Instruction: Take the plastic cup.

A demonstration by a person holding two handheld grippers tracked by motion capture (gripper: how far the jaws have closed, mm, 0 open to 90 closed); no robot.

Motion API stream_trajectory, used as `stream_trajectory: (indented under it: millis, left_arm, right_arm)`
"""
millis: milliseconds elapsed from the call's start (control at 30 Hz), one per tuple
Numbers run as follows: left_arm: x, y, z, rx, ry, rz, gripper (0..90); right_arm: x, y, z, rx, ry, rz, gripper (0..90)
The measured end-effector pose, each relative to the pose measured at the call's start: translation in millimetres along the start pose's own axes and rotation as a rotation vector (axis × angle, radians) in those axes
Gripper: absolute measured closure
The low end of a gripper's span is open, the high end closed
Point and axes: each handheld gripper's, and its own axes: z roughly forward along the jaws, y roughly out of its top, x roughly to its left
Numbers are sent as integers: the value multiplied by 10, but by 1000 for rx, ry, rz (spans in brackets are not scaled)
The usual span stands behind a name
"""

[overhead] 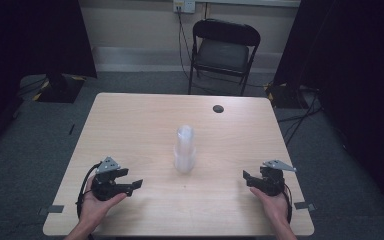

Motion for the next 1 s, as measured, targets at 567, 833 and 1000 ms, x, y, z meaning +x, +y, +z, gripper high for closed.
stream_trajectory:
  millis: [567, 833, 1000]
  left_arm:
    - [6, 24, 11, -24, 4, -11, 268]
    - [-43, 5, -43, -21, 8, 5, 268]
    - [-80, 7, -55, -26, 6, 26, 269]
  right_arm:
    - [49, 69, -59, -24, 75, 20, 414]
    - [221, 155, -134, -18, 125, -32, 412]
    - [356, 218, -198, -41, 181, -69, 370]
